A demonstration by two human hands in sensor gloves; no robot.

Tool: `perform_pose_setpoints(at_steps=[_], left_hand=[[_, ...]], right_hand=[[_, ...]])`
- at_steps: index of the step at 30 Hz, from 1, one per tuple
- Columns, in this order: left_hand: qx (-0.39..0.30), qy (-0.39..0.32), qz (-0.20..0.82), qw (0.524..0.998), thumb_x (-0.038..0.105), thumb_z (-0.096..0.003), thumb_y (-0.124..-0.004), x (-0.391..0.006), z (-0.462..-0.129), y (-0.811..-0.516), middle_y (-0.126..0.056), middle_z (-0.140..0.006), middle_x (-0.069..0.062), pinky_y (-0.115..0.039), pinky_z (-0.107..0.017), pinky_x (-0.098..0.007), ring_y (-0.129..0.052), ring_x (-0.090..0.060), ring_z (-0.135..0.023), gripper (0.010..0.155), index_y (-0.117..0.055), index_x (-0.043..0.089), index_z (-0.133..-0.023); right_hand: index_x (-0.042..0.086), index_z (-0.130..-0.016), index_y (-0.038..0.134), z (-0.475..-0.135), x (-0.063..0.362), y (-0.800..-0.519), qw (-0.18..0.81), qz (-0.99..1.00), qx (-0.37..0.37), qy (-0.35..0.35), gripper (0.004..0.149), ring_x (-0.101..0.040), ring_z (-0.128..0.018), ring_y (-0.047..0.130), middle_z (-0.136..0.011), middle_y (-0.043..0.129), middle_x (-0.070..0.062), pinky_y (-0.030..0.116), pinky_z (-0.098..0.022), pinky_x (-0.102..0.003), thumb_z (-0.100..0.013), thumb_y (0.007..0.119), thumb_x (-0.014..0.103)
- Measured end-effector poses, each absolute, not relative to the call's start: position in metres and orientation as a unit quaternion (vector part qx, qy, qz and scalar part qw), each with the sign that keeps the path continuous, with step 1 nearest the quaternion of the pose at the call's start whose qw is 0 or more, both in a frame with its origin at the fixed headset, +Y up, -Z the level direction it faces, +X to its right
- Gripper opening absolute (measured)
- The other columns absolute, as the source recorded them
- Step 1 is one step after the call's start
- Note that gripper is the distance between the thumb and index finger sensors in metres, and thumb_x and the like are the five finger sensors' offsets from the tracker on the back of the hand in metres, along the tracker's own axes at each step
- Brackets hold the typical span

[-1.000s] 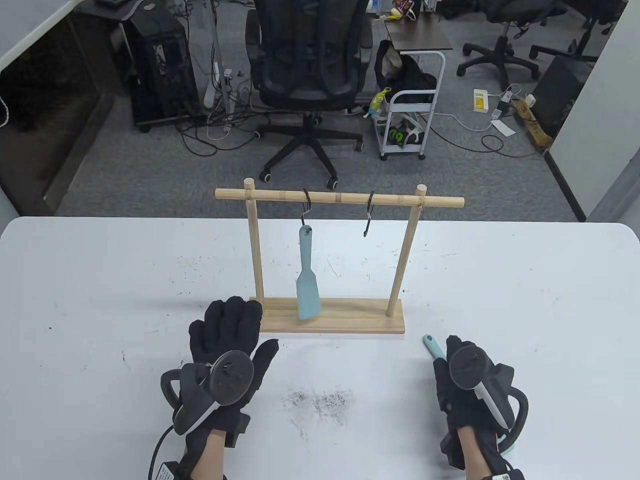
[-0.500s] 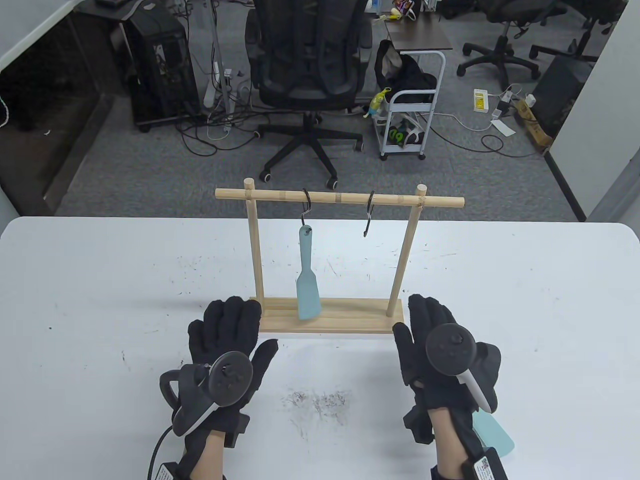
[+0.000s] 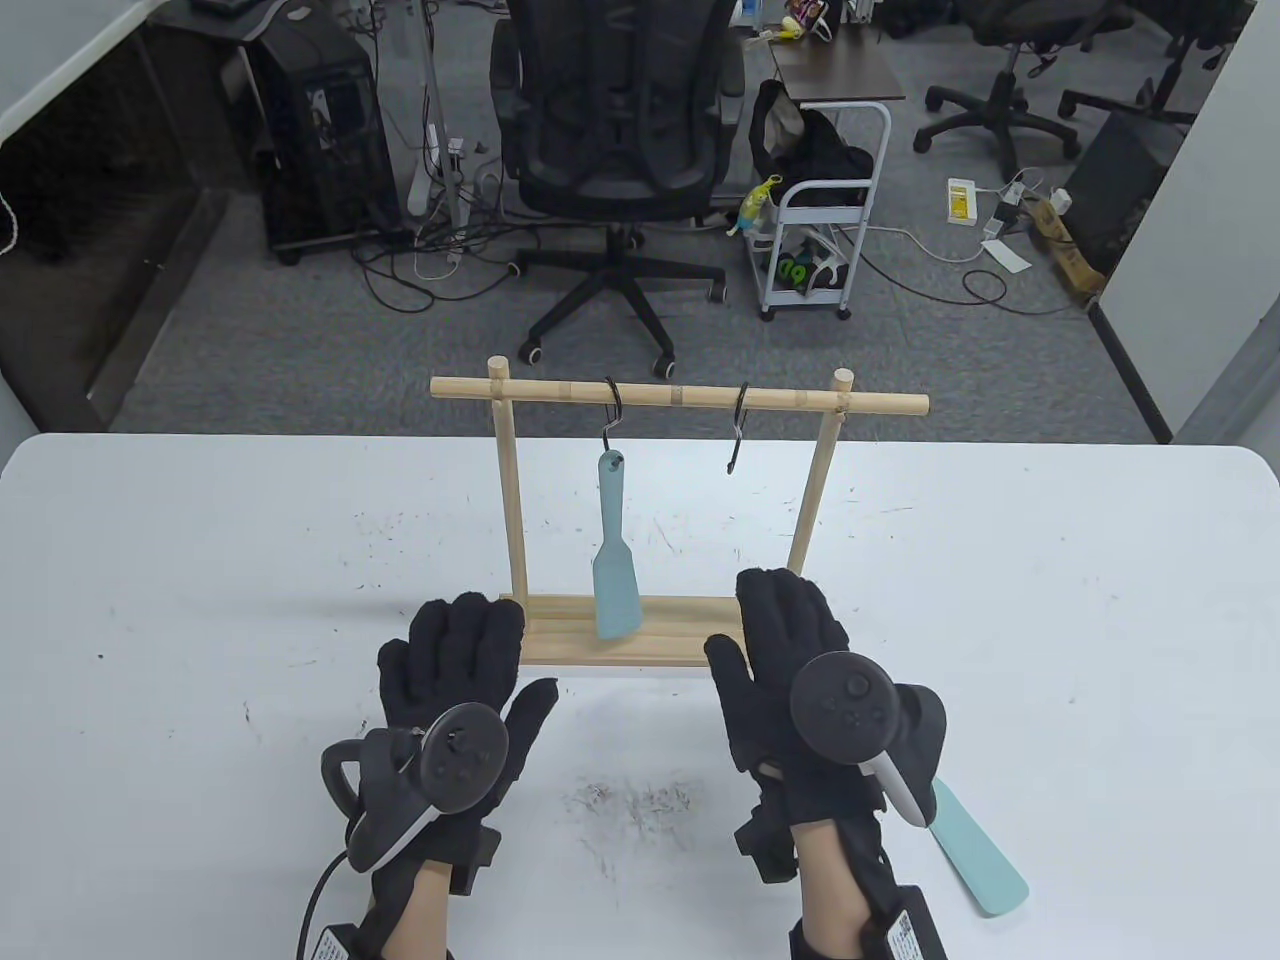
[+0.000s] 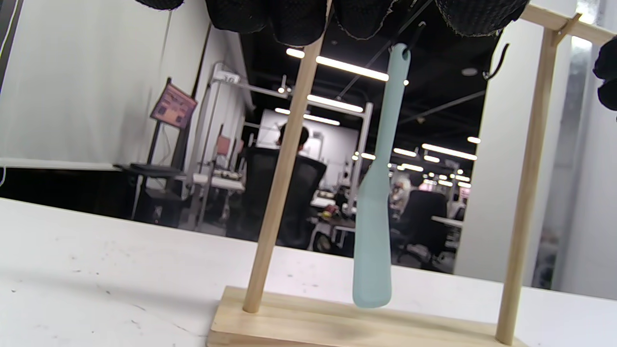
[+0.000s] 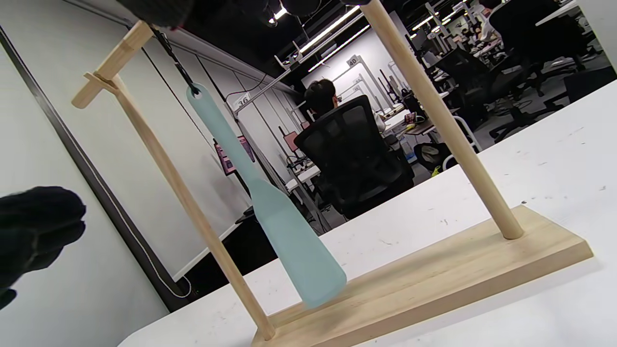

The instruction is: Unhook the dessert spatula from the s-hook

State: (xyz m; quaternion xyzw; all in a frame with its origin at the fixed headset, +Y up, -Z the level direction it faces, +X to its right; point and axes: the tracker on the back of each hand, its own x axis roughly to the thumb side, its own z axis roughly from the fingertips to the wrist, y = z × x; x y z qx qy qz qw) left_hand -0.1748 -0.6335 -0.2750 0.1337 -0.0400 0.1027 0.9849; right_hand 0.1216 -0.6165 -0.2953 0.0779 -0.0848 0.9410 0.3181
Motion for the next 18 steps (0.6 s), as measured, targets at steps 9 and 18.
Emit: perform_pose_setpoints(at_steps=[9, 18], left_hand=[[0.146, -0.043, 0.106, 0.983, 0.067, -0.0528, -0.062, -0.172, -0.274, -0.633, -0.051, -0.128, -0.007, -0.046, -0.081, -0.068, -0.047, -0.041, -0.119, 0.078, -0.046, 0.032, -0.120], [0.154, -0.044, 0.117, 0.980, 0.067, -0.0530, -0.062, -0.170, -0.274, -0.635, -0.051, -0.128, -0.007, -0.047, -0.082, -0.067, -0.048, -0.041, -0.118, 0.078, -0.044, 0.032, -0.121]], right_hand=[[0.027, -0.109, 0.053, -0.295, 0.132, -0.624, 0.276, 0.953, 0.096, -0.079, 0.068, -0.042, -0.106, 0.048, -0.116, 0.048, -0.009, 0.045, -0.073, -0.063, -0.049, 0.072, 0.053], [0.028, -0.110, 0.049, -0.294, 0.145, -0.624, 0.263, 0.958, 0.094, -0.070, 0.071, -0.042, -0.108, 0.043, -0.118, 0.044, -0.009, 0.041, -0.074, -0.064, -0.048, 0.072, 0.055]])
